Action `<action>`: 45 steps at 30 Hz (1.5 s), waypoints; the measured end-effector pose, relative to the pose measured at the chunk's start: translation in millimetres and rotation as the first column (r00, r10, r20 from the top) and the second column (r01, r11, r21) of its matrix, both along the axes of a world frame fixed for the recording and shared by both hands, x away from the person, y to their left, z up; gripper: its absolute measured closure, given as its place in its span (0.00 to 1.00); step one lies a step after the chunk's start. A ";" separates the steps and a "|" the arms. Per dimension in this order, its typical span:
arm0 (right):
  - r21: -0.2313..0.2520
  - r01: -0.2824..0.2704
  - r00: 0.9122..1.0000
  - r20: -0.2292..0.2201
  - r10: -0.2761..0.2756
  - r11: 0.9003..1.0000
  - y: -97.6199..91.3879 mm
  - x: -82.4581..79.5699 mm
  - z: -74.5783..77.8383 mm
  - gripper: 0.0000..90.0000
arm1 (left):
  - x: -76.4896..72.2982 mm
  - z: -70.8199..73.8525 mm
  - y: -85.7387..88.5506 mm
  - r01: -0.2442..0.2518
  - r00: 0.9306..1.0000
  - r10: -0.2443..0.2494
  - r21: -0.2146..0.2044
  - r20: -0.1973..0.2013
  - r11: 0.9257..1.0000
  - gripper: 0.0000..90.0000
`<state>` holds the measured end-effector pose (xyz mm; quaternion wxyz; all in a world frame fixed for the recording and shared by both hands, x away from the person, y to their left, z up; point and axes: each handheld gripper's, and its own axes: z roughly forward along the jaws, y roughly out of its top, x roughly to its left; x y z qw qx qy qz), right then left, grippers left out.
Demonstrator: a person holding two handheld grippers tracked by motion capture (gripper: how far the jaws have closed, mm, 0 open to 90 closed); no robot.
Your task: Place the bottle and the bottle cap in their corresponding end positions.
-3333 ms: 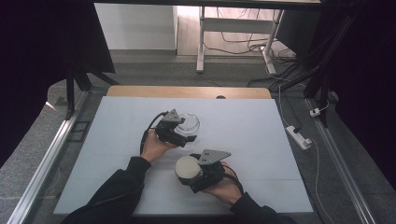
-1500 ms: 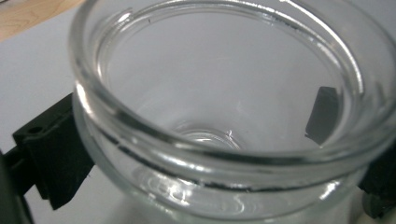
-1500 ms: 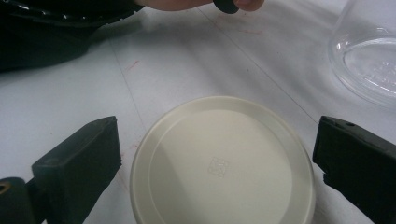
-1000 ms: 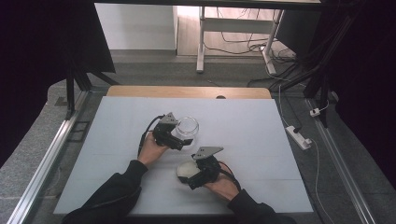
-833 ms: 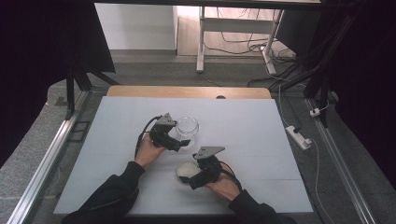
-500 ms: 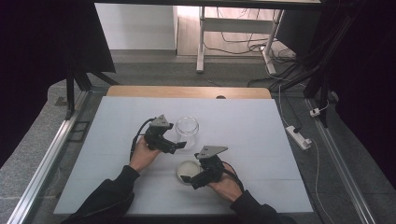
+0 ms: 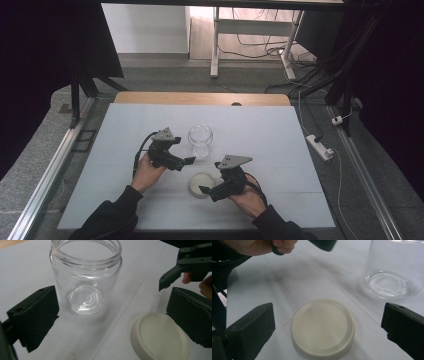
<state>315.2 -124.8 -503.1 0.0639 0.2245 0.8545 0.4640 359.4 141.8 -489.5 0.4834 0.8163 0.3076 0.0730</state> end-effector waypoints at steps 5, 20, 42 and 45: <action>0.007 0.008 1.000 0.014 -0.008 1.000 -5.5 -3.5 5.4 0.00 | -12.1 3.9 5.0 0.004 1.000 -0.004 -0.010 0.001 1.000 0.00; -0.027 0.023 0.999 0.046 -0.022 0.999 -19.8 -15.7 14.7 0.00 | -49.1 12.3 18.3 0.030 0.999 -0.030 0.007 0.030 1.000 0.00; -0.019 0.149 0.986 0.075 -0.147 0.989 -72.9 -34.7 24.4 0.00 | -105.4 4.7 66.6 -0.044 0.999 0.044 -0.029 0.017 0.999 0.00; -0.020 0.169 0.983 0.075 -0.167 0.985 -80.5 -37.3 24.0 0.00 | -113.6 3.3 75.5 -0.070 0.997 0.071 -0.029 0.019 0.997 0.00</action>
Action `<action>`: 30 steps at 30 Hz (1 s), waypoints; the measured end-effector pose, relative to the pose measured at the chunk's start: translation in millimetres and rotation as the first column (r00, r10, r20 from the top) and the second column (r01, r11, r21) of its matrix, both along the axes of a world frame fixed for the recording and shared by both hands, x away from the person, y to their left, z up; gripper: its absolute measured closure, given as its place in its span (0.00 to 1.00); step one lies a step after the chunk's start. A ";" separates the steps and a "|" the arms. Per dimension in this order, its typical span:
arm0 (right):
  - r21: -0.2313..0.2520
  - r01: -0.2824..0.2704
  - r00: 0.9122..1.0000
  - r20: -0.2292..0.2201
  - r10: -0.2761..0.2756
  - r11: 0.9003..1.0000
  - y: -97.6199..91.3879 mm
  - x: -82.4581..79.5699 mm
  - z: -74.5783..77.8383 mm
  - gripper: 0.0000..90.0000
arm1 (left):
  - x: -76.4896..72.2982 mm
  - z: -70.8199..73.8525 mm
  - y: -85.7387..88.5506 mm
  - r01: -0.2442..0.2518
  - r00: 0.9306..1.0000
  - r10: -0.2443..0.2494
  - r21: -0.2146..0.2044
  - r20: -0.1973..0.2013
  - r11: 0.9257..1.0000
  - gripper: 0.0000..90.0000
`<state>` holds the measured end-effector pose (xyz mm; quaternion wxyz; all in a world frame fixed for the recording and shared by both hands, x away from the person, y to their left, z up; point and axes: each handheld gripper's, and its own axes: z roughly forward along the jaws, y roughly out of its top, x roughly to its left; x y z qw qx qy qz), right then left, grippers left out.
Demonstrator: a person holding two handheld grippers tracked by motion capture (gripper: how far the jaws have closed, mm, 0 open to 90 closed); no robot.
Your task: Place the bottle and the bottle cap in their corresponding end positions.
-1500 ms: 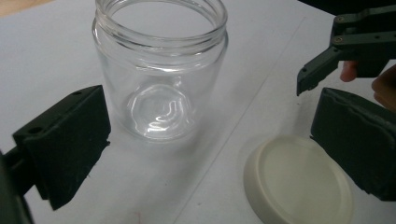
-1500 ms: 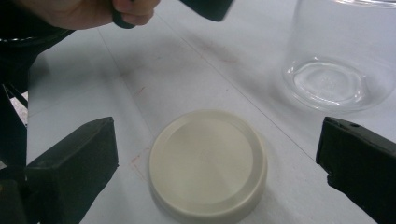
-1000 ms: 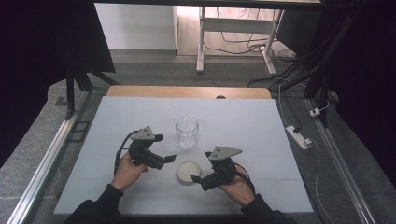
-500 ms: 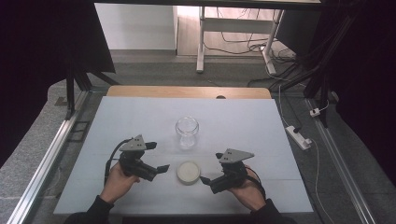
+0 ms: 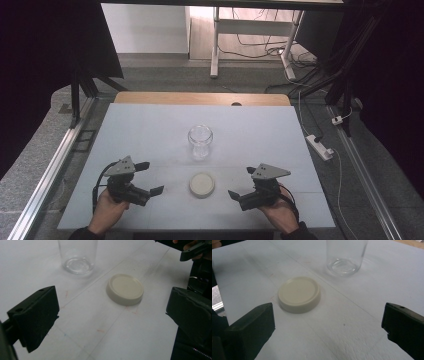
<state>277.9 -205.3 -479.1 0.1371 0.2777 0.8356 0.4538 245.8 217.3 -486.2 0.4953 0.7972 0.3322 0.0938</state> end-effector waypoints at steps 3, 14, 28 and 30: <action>0.000 0.020 1.000 0.003 -0.020 1.000 -8.4 -3.1 -0.6 0.00 | -7.8 -0.7 8.4 -0.027 1.000 0.027 0.006 0.002 1.000 0.00; 0.016 0.122 0.993 0.007 -0.122 0.992 -44.5 -16.0 -1.9 0.00 | -30.7 -8.2 37.6 -0.110 0.994 0.110 -0.007 -0.016 0.994 0.00; 0.008 0.243 0.970 -0.024 -0.242 0.970 -87.8 -34.8 -10.7 0.00 | -57.2 -24.6 69.0 -0.213 0.975 0.214 0.017 -0.068 0.977 0.00; 0.008 0.254 0.967 -0.027 -0.254 0.967 -92.2 -37.0 -11.6 0.00 | -60.0 -26.2 70.4 -0.214 0.974 0.215 0.024 -0.076 0.977 0.00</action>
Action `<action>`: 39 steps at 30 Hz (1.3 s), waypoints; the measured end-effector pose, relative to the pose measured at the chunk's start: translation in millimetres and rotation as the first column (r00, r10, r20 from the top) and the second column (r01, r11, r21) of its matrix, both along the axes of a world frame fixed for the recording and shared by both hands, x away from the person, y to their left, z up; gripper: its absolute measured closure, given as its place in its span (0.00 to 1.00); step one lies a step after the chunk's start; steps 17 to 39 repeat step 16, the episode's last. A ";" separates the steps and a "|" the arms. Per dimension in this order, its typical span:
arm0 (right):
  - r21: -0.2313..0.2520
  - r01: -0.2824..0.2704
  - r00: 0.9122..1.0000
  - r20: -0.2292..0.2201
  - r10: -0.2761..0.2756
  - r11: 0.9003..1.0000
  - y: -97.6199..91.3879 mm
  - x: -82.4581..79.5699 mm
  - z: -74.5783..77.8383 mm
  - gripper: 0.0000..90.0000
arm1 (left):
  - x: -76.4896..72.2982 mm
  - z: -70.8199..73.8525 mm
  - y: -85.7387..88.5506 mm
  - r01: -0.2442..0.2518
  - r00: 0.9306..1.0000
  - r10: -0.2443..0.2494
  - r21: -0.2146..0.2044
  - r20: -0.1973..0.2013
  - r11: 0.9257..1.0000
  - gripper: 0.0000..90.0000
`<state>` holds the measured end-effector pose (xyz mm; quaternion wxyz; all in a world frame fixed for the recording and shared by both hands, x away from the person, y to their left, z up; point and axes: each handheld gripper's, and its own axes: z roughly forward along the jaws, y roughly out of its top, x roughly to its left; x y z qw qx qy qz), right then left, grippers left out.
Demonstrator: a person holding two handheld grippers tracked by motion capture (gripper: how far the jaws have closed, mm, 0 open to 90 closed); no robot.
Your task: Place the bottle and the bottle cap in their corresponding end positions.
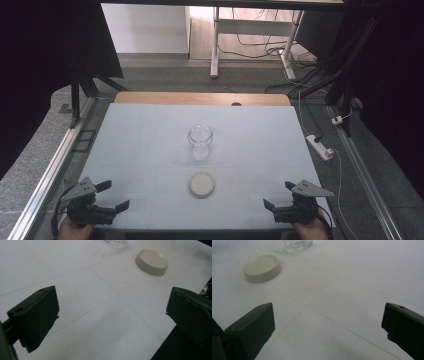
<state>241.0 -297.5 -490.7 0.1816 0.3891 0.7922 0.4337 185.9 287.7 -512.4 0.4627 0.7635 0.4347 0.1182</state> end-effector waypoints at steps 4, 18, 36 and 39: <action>-0.008 0.023 1.000 -0.018 -0.023 1.000 -7.2 -3.9 -2.1 0.00 | -5.3 -2.9 0.8 -0.017 1.000 0.018 0.053 -0.010 0.998 0.00; -0.033 0.060 0.997 -0.043 -0.061 0.998 -14.7 -11.1 -3.3 0.00 | -10.3 -8.3 8.3 -0.061 0.997 0.064 0.080 -0.047 0.995 0.00; -0.033 0.060 0.997 -0.043 -0.061 0.998 -14.7 -11.1 -3.3 0.00 | -10.3 -8.3 8.3 -0.061 0.997 0.064 0.080 -0.047 0.995 0.00; -0.033 0.060 0.997 -0.043 -0.061 0.998 -14.7 -11.1 -3.3 0.00 | -10.3 -8.3 8.3 -0.061 0.997 0.064 0.080 -0.047 0.995 0.00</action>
